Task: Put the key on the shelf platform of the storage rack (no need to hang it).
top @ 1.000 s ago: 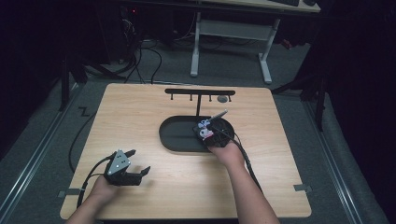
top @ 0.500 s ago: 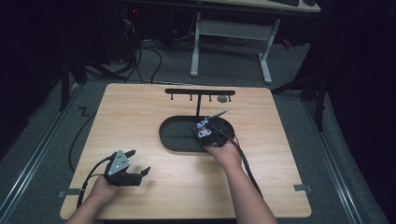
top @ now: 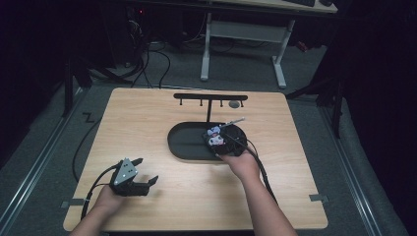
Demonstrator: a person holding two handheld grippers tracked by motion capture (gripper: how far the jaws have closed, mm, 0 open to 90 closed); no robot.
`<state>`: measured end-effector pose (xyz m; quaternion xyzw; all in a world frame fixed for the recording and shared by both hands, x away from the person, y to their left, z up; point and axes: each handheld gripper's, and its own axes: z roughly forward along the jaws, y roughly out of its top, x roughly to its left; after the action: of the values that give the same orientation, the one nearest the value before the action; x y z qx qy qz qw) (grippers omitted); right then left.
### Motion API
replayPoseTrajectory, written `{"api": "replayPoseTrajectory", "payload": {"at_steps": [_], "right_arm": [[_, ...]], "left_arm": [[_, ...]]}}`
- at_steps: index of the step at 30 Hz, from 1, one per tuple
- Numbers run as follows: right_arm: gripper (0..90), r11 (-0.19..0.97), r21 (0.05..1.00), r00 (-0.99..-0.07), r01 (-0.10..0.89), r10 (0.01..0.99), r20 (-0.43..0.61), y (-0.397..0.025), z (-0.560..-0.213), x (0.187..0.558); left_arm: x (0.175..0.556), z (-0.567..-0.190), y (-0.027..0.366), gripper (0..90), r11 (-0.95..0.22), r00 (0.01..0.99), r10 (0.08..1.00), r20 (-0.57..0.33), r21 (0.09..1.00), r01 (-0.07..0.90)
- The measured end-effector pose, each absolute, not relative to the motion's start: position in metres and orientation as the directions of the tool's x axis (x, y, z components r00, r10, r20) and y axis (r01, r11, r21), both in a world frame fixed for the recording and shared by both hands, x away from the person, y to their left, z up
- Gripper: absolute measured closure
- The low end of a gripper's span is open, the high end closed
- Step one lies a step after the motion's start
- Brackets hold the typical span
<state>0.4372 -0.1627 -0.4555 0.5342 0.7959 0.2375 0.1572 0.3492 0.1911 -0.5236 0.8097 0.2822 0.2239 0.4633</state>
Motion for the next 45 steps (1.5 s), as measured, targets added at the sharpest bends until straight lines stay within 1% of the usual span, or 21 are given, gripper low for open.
{"api": "replayPoseTrajectory", "payload": {"at_steps": [7,15,26,32,38,42,45], "right_arm": [[31.0,0.313,0.577,-0.383,0.755,0.924,0.001,-0.169,-0.455,0.429],[30.6,0.304,0.587,-0.381,0.75,0.924,0.008,-0.177,-0.457,0.426],[26.5,0.307,0.585,-0.38,0.751,0.925,0.003,-0.185,-0.473,0.419],[25.3,0.292,0.586,-0.363,0.756,0.932,0.004,-0.193,-0.48,0.412],[25.4,0.268,0.618,-0.347,0.739,0.938,0.009,-0.208,-0.485,0.393],[24.8,0.285,0.64,-0.367,0.714,0.93,-0.005,-0.214,-0.489,0.375],[23.3,0.316,0.653,-0.389,0.689,0.921,-0.035,-0.216,-0.495,0.359]], "left_arm": [[0.35,-0.523,0.191,15.4,-0.415,0.74,0.665,0.102,0.874,0.253],[0.348,-0.524,0.192,15.4,-0.406,0.736,0.669,0.099,0.878,0.251],[0.346,-0.524,0.194,15.4,-0.404,0.736,0.668,0.109,0.884,0.236],[0.346,-0.523,0.194,15.4,-0.407,0.736,0.668,0.11,0.882,0.237],[0.346,-0.524,0.193,15.4,-0.405,0.734,0.67,0.109,0.883,0.238],[0.347,-0.524,0.192,15.4,-0.409,0.735,0.669,0.109,0.88,0.241],[0.347,-0.524,0.192,15.5,-0.412,0.735,0.669,0.11,0.878,0.244]]}}
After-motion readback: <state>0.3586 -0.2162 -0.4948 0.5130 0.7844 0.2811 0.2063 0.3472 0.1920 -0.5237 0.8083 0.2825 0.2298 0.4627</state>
